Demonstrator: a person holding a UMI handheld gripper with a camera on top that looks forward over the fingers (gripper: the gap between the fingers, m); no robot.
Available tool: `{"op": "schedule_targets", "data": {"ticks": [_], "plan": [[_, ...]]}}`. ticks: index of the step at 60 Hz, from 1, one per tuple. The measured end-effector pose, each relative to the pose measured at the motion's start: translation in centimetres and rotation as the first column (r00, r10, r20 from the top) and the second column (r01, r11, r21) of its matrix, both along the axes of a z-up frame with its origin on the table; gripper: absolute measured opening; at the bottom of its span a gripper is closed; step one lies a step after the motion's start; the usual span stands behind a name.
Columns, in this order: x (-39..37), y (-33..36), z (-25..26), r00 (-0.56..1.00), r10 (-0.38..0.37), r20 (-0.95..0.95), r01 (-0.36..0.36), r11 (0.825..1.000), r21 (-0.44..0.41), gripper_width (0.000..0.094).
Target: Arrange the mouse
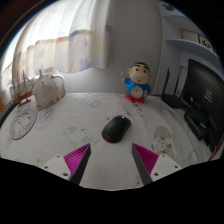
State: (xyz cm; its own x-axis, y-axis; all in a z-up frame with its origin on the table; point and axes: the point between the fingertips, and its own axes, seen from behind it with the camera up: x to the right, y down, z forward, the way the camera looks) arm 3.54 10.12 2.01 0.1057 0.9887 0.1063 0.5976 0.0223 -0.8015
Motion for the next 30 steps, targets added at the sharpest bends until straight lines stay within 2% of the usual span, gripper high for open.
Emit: {"op": "schedule_targets", "data": {"ticks": [30], "plan": [[-11.5, 1.1, -3.3, 0.998, 0.052, 0.035, -0.049, 0.995, -0.085, 0.0861]]}}
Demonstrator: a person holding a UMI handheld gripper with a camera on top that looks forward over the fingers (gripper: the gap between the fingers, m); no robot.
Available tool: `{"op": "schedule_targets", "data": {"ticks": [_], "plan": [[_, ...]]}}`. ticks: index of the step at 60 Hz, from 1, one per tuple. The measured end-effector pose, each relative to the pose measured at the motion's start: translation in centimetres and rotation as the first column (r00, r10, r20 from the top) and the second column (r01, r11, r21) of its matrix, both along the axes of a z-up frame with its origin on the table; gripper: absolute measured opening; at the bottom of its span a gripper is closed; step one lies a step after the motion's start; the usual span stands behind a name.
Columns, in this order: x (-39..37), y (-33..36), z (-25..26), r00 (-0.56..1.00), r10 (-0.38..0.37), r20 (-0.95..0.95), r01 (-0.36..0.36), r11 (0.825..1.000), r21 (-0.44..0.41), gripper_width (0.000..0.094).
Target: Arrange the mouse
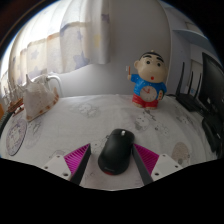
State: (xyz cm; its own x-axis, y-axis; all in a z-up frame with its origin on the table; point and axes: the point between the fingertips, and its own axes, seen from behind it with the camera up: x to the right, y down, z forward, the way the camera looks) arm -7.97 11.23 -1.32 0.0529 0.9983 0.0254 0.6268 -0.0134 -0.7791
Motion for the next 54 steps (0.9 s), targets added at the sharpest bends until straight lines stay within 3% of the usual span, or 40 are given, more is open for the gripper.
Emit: {"op": "schedule_targets", "data": {"ticks": [16, 24, 29, 37, 49, 54], "plan": [[-3.5, -0.5, -0.4, 0.998, 0.056, 0.023, -0.056, 0.998, -0.011, 0.0823], [-4.2, -0.5, -0.5, 0.997, 0.073, 0.028, -0.072, 0.997, -0.006, 0.0694], [-4.3, -0.7, -0.5, 0.996, 0.088, 0.033, -0.088, 0.996, 0.003, 0.0509], [-4.4, -0.6, -0.1, 0.995, 0.080, 0.058, -0.082, 0.996, 0.038, 0.0455], [-4.8, -3.5, 6.4, 0.999, 0.021, 0.025, -0.021, 1.000, -0.005, 0.0424], [-4.5, -7.3, 10.1, 1.000, 0.028, -0.004, -0.028, 1.000, -0.011, 0.0423]]}}
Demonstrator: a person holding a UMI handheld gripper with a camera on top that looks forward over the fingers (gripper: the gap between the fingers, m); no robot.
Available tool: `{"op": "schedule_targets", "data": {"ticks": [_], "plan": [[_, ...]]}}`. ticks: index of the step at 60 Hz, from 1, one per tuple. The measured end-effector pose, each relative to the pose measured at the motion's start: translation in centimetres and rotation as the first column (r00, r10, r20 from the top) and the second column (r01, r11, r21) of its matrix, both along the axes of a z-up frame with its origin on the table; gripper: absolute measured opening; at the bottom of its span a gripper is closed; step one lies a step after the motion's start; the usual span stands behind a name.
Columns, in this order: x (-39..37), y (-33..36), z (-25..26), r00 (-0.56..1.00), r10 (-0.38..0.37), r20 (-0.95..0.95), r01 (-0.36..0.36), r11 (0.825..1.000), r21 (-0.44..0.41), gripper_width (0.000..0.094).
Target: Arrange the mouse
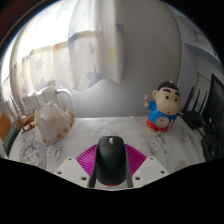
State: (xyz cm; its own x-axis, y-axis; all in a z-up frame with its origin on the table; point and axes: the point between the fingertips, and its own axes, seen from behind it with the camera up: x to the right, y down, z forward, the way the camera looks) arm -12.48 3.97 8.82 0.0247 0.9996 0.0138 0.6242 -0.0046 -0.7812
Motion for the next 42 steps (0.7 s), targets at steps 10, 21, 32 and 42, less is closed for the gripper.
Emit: {"op": "schedule_targets", "data": {"ticks": [10, 21, 32, 42], "plan": [[2.0, -12.8, 4.2, 0.997, 0.070, -0.029, -0.071, 0.995, -0.066, 0.0424], [4.7, -28.2, 1.1, 0.982, 0.186, -0.018, -0.187, 0.977, -0.099, 0.0422], [5.3, -35.6, -6.4, 0.975, 0.221, 0.027, -0.221, 0.975, -0.031, 0.0422], [6.2, -35.8, -9.6, 0.980, 0.163, 0.111, -0.159, 0.986, -0.040, 0.0701]]}}
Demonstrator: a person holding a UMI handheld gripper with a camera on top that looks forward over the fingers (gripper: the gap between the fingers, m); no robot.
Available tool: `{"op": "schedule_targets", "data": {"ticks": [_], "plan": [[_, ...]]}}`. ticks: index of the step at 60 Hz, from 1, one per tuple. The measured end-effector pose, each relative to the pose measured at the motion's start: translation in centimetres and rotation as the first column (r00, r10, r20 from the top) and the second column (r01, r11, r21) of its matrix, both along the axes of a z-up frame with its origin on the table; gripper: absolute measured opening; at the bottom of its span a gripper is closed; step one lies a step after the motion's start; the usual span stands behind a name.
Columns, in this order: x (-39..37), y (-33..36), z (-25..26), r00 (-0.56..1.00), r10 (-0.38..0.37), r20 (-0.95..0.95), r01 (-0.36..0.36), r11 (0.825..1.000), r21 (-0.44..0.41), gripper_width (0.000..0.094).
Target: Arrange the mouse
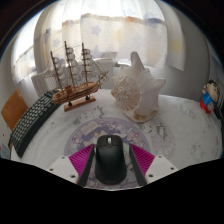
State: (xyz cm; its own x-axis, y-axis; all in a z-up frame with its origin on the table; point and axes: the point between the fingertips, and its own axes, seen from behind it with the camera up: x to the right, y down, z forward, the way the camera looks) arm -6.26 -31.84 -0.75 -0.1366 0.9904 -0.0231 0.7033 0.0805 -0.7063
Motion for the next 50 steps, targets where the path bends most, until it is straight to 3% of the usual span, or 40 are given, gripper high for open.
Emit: {"op": "schedule_targets", "data": {"ticks": [3, 8, 14, 28, 37, 50], "plan": [[0.1, 0.5, 1.1, 1.000, -0.013, -0.006, 0.013, 1.000, 0.016, 0.0871], [1.5, 1.8, 3.9, 0.999, -0.049, 0.019, 0.048, 0.998, 0.045, 0.0851], [5.9, 1.9, 9.4, 0.995, -0.074, 0.072, 0.074, 0.997, 0.003, 0.0850], [17.1, 3.3, 20.7, 0.992, -0.071, 0.104, 0.066, 0.997, 0.051, 0.0851], [18.8, 3.5, 23.4, 0.995, -0.087, 0.046, 0.085, 0.995, 0.049, 0.0844], [19.8, 3.4, 22.7, 0.994, -0.095, 0.057, 0.092, 0.995, 0.048, 0.0849]]}}
